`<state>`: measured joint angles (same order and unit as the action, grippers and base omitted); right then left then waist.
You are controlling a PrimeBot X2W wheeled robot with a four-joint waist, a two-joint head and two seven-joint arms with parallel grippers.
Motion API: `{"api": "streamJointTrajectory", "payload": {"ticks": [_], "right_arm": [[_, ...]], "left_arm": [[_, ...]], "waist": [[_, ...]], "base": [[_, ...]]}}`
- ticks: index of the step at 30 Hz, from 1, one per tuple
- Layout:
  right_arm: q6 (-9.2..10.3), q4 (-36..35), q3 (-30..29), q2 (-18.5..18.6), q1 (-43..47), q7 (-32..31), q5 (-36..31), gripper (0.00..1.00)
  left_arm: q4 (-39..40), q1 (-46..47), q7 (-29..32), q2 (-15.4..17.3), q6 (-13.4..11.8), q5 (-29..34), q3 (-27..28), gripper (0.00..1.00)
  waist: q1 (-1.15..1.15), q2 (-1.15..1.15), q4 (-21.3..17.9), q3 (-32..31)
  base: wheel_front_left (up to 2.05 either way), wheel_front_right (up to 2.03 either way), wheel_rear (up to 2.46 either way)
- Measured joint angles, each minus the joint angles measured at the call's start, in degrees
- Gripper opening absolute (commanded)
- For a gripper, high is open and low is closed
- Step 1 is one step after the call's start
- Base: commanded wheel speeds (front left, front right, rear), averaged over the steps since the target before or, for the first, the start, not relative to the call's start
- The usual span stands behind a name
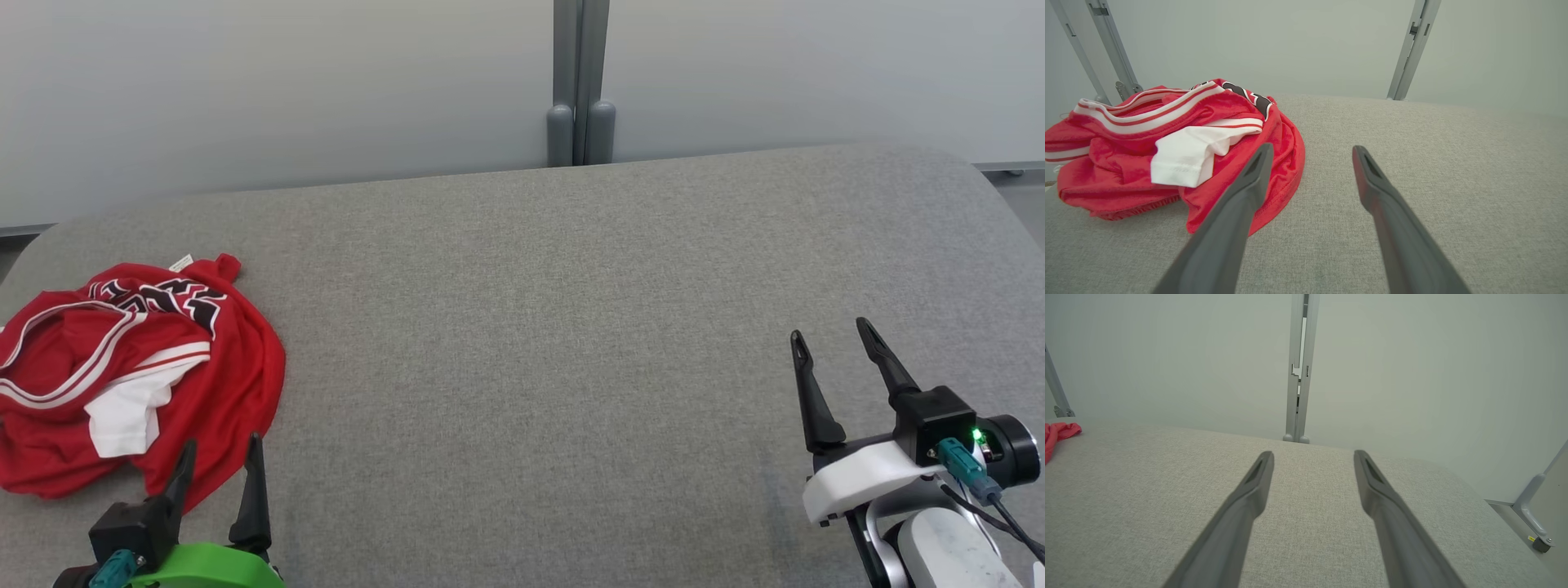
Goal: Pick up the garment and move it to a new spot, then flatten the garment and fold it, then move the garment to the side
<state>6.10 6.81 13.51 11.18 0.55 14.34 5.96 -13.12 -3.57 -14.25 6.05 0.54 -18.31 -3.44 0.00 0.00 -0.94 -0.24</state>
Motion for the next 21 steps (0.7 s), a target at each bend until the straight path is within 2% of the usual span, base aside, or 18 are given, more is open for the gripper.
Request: {"api": "streamJointTrajectory", "payload": {"ticks": [21], "right_arm": [[-0.27,-0.1,-1.4,-0.5,0.7,0.0,0.0,1.0]], "left_arm": [[-1.4,0.2,0.0,-1.2,2.4,0.7,1.7,1.0]], "waist": [[0.0,0.0,0.0,0.1]], "base": [[0.0,0.0,0.0]]}}
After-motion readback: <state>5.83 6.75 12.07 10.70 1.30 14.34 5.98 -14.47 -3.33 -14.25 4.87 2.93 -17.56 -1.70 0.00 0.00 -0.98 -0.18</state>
